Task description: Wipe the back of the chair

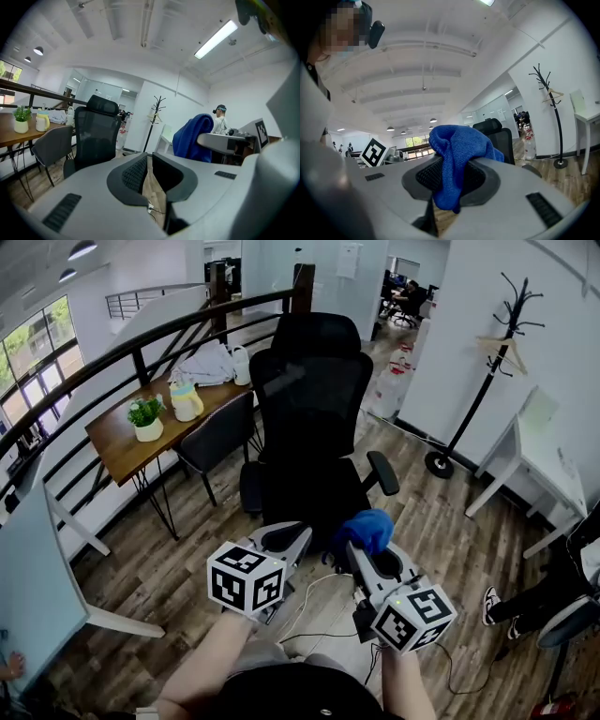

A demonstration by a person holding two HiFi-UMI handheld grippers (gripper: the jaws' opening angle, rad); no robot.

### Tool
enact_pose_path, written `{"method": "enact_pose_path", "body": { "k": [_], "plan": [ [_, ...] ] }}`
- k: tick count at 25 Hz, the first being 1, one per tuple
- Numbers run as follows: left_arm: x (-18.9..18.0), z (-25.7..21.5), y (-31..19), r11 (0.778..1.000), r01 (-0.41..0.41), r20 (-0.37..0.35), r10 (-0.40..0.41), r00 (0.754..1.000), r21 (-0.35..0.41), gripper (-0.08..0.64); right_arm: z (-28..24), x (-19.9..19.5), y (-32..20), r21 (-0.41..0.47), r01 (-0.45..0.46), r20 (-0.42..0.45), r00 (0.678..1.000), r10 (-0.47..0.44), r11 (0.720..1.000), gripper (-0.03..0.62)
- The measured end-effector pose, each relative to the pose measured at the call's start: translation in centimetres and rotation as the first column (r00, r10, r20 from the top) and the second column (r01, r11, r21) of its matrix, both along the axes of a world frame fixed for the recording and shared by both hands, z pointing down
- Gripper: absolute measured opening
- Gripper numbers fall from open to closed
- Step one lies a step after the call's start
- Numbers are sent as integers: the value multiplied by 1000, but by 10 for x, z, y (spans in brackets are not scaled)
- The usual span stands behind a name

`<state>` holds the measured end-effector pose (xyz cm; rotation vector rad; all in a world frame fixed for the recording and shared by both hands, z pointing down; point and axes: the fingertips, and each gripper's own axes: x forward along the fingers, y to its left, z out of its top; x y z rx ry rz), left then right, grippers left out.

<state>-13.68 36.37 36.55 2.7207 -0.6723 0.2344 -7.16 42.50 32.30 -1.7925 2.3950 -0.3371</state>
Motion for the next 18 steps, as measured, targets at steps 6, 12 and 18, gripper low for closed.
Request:
{"method": "enact_pose_path", "body": {
  "k": [6,12,18],
  "plan": [
    [18,6,7,1000,5,-10,-5,1000,-19,44,14,15,2,-22,15,10,1000,-15,1000,101],
    [29,13,6,999,-3,-21,2,1000,-38,44,33,26,-3,-60,16,43,999,-13,998,102],
    [38,29,-39,997,2,-11,-3,1000,-71,44,38,42,-48,-60,17,60,998,-13,998,103]
  ]
}}
